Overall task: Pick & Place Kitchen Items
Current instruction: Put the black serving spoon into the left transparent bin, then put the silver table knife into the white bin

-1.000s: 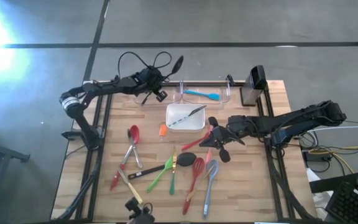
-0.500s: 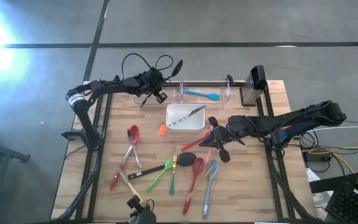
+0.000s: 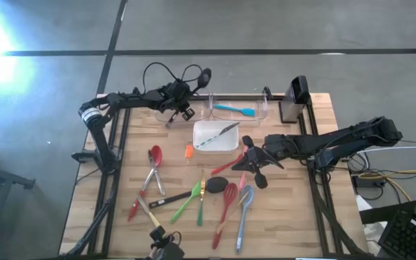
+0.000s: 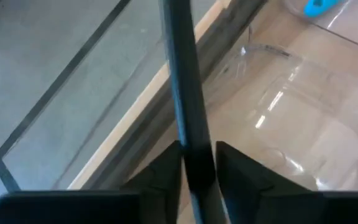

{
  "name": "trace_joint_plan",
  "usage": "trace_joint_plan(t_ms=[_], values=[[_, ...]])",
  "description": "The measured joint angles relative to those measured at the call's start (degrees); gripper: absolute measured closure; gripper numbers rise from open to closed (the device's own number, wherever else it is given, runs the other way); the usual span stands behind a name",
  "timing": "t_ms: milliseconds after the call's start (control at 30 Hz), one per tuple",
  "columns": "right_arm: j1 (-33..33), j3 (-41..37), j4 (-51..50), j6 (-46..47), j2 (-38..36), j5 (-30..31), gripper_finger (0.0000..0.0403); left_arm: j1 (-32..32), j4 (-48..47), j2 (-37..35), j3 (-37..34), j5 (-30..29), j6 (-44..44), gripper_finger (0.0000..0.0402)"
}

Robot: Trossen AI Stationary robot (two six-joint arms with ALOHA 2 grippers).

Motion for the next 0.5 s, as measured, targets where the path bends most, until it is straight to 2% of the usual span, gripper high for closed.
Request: trace_joint_plan(t_ms=[167, 500], values=[[0.0, 0.0, 0.0, 0.0, 0.0, 0.0, 0.0394, 0.0, 0.0, 0.0, 0.0, 0.1, 0.2, 0.0270], [0.0, 0.0, -0.2, 0.1, 0.0, 0.0, 0.0394, 0.0, -0.8, -0.9, 0.9, -0.4, 1.7, 0.0267]])
